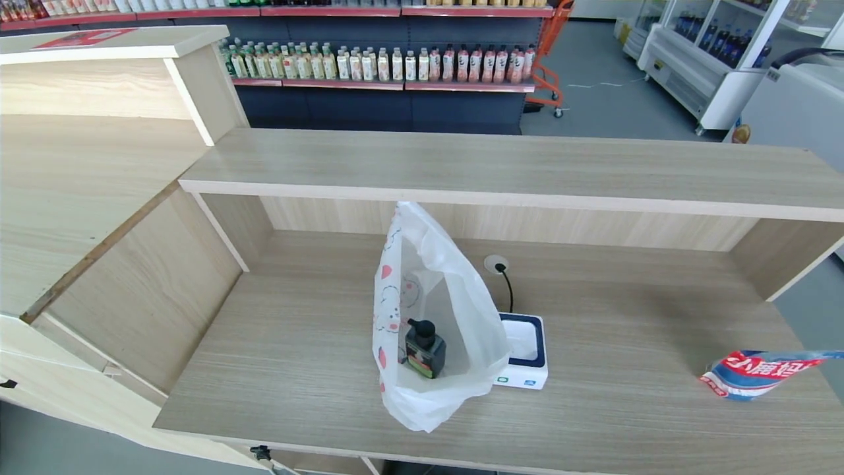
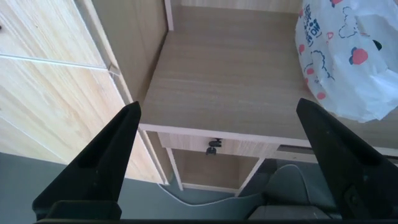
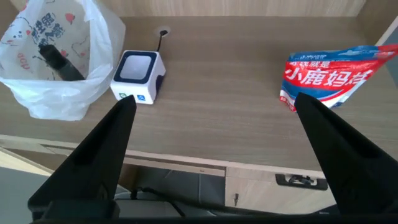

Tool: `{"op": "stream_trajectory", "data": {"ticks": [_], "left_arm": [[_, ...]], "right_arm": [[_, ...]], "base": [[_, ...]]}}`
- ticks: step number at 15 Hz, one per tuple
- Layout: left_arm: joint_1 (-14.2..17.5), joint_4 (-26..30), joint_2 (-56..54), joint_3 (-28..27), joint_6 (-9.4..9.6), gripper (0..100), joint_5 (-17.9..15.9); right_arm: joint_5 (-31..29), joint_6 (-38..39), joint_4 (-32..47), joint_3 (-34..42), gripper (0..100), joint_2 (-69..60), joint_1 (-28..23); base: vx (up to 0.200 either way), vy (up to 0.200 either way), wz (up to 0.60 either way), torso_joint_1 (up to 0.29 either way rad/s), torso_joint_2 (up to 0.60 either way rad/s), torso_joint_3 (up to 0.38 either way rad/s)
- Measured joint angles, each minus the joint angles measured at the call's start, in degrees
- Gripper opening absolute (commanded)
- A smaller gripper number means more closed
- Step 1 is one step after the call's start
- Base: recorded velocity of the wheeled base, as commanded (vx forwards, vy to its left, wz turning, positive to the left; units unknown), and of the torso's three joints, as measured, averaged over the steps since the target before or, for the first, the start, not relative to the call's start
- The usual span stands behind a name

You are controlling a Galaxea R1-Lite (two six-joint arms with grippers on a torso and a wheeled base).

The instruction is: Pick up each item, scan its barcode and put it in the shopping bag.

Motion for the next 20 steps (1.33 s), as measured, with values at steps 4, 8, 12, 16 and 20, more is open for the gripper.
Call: {"op": "stream_trajectory", "data": {"ticks": [4,8,12,16,20], "left_arm": [[0.0,0.0,0.0,0.0,-0.02,100,0.1],[0.0,0.0,0.0,0.0,0.12,100,0.1],[0.0,0.0,0.0,0.0,0.33,100,0.0],[0.0,0.0,0.0,0.0,0.27,100,0.0],[0.0,0.0,0.0,0.0,0.24,100,0.0]], "right_arm": [[0.0,0.2,0.0,0.0,100,0.0,0.0],[0.0,0.5,0.0,0.0,100,0.0,0.0],[0.0,0.9,0.0,0.0,100,0.0,0.0],[1.5,0.3,0.4,-0.4,100,0.2,0.0],[3.1,5.1,4.5,-16.1,100,12.5,-0.2]], "base": [[0.0,-0.2,0.0,0.002,0.0,0.004],[0.0,-0.2,0.0,0.002,0.0,-0.004],[0.0,-0.15,0.0,0.002,0.0,-0.001],[0.0,0.0,0.0,0.0,0.0,0.0],[0.0,0.0,0.0,0.0,0.0,0.0]]}}
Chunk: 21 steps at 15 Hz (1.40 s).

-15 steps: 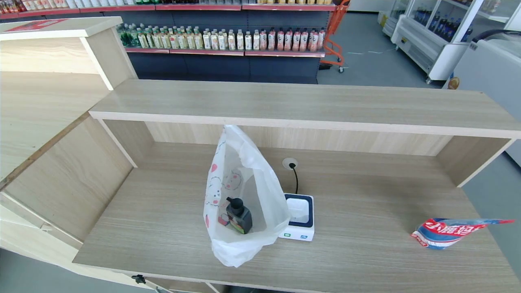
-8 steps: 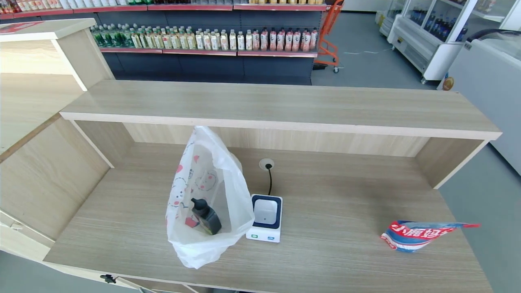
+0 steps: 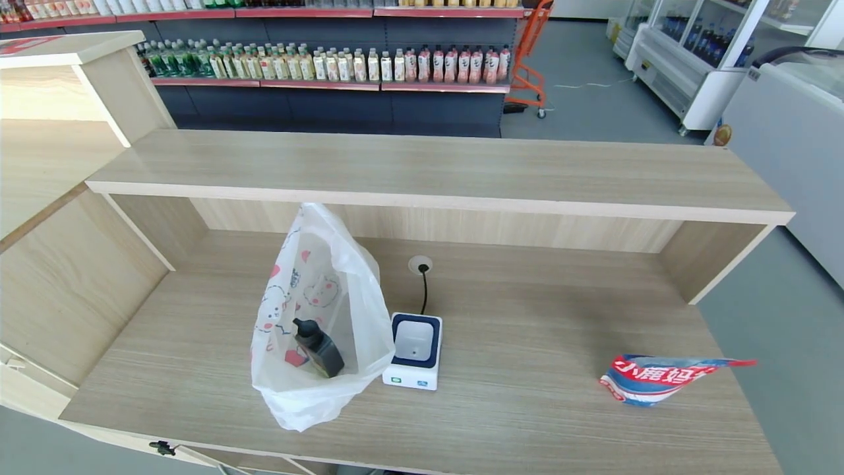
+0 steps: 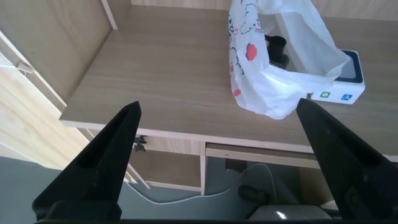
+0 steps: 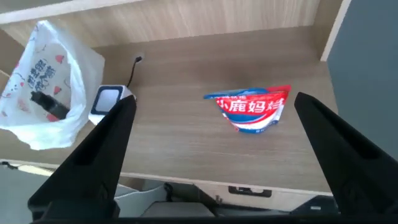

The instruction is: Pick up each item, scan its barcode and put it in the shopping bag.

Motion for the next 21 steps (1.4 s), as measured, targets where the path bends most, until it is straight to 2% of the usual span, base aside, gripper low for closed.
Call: {"op": "stream_trajectory", "data": {"ticks": [2,4,6,8,12,19,20,21], "left_arm": [[0.0,0.0,0.0,0.0,0.0,100,0.0],[0.0,0.0,0.0,0.0,-0.02,100,0.0],[0.0,0.0,0.0,0.0,-0.02,100,0.0],[0.0,0.0,0.0,0.0,-0.02,100,0.0],[0.0,0.0,0.0,0.0,0.0,100,0.0],[0.0,0.0,0.0,0.0,-0.02,100,0.0],[0.0,0.0,0.0,0.0,-0.02,100,0.0],[0.0,0.0,0.0,0.0,0.0,100,0.0]], "right_arm": [[-3.6,9.8,4.4,-11.5,100,13.9,-1.3],[-7.8,23.0,10.9,-21.7,100,30.2,-2.8],[-11.3,36.3,16.9,-27.4,100,44.5,-4.2],[-13.2,43.6,18.1,-28.2,100,54.4,-4.6],[-13.6,44.8,7.2,-24.3,100,67.0,-4.3],[-13.7,44.6,-8.2,-24.0,100,84.0,-1.6],[-13.8,44.5,-10.1,-24.2,0,86.1,-1.1],[-13.8,44.5,-11.3,-24.4,0,87.8,-0.6]], "base": [[0.0,0.0,0.0,0.0,0.0,0.0],[0.0,0.0,0.0,0.0,0.0,0.0],[0.0,0.0,0.0,0.0,0.0,0.0],[0.0,0.0,0.0,0.0,0.0,0.0],[0.0,0.0,0.0,0.0,0.0,0.0],[0.0,0.0,0.0,0.0,0.0,0.0],[0.0,0.0,0.0,0.0,0.0,0.0],[0.0,0.0,0.0,0.0,0.0,0.0]]}}
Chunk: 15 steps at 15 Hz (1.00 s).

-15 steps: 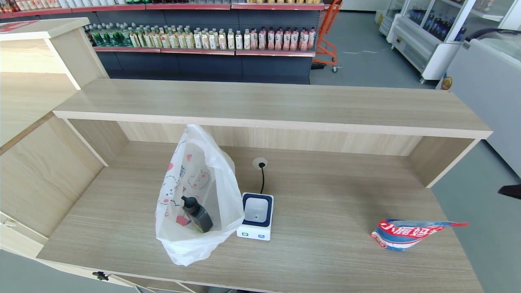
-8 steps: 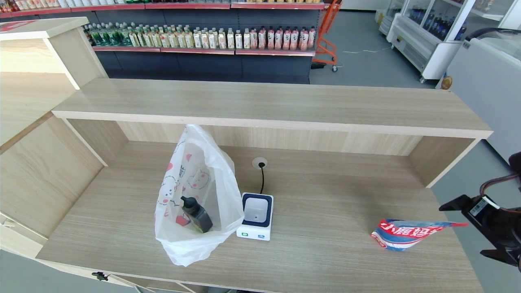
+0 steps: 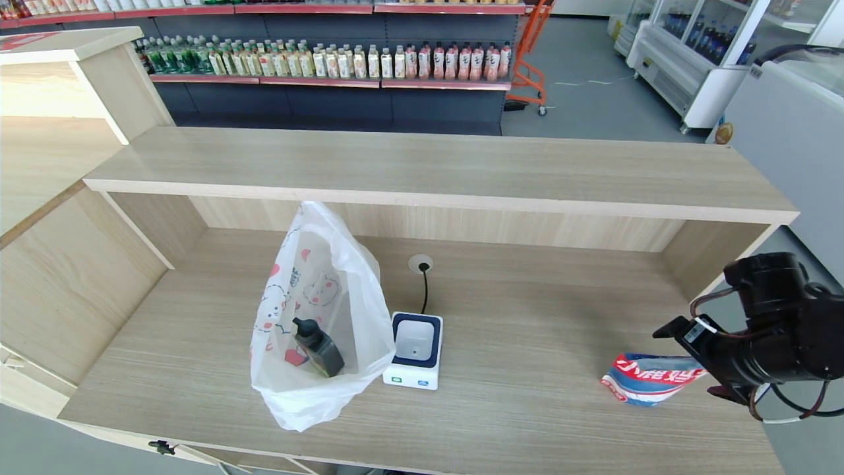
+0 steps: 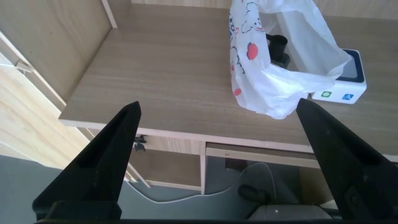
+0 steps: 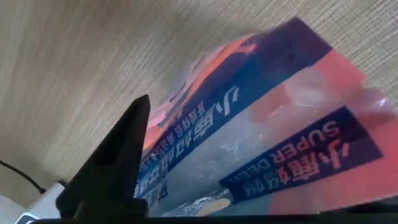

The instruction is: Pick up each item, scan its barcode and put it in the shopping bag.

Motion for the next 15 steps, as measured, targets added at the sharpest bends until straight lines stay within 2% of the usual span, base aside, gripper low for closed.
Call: {"op": "stream_trajectory", "data": {"ticks": [5,11,13,15], "left_arm": [[0.0,0.0,0.0,0.0,-0.02,100,0.0],[0.0,0.0,0.0,0.0,-0.02,100,0.0],[0.0,0.0,0.0,0.0,0.0,100,0.0],[0.0,0.0,0.0,0.0,0.02,100,0.0]], "right_arm": [[-1.3,-2.5,-3.8,-1.3,0,7.2,2.4],[-0.6,-12.6,-6.5,-1.2,0,9.0,2.6],[6.1,-17.0,-7.9,-1.2,0,5.2,2.8],[24.3,-23.5,-9.0,-0.9,0,-1.2,2.8]], "base": [[0.0,0.0,0.0,0.0,0.0,0.0],[0.0,0.0,0.0,0.0,0.0,0.0],[0.0,0.0,0.0,0.0,0.0,0.0],[0.0,0.0,0.0,0.0,0.0,0.0]]}}
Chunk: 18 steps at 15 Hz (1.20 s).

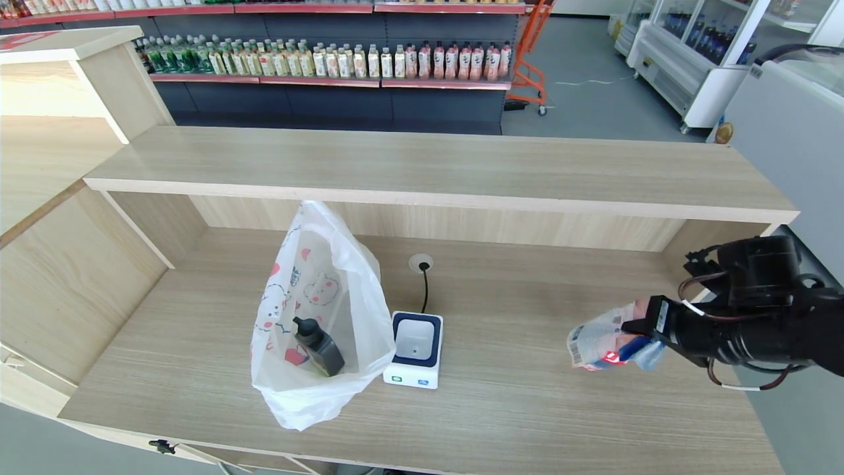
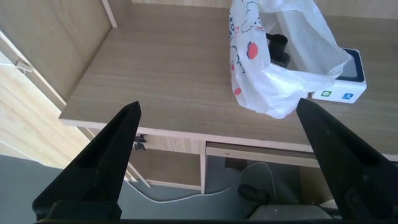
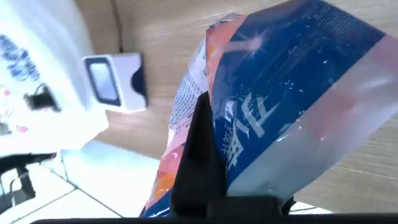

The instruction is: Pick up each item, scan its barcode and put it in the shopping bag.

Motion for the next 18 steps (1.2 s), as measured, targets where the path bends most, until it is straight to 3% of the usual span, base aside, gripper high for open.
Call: {"op": "stream_trajectory", "data": {"ticks": [3,5,6,9,14,18], "left_arm": [[0.0,0.0,0.0,0.0,-0.05,100,0.0],[0.0,0.0,0.0,0.0,-0.05,100,0.0],[0.0,0.0,0.0,0.0,0.0,100,0.0],[0.0,0.0,0.0,0.0,-0.02,100,0.0],[0.0,0.0,0.0,0.0,-0.02,100,0.0],[0.0,0.0,0.0,0.0,-0.02,100,0.0]], "right_arm": [[27.8,-12.4,-0.9,1.1,0,-8.4,-0.5],[42.7,-21.3,-2.6,1.7,0,-12.0,-0.5],[46.8,-26.8,-3.4,2.2,0,-13.0,0.1],[48.7,-30.1,-3.9,3.1,0,-14.5,4.4],[48.8,-21.2,-3.9,5.1,0,-18.6,10.6],[48.5,-20.8,-3.8,6.0,0,-19.3,14.0]], "base": [[0.0,0.0,0.0,0.0,0.0,0.0],[0.0,0.0,0.0,0.0,0.0,0.0],[0.0,0.0,0.0,0.0,0.0,0.0],[0.0,0.0,0.0,0.0,0.0,0.0],[0.0,0.0,0.0,0.0,0.0,0.0],[0.0,0.0,0.0,0.0,0.0,0.0]]}}
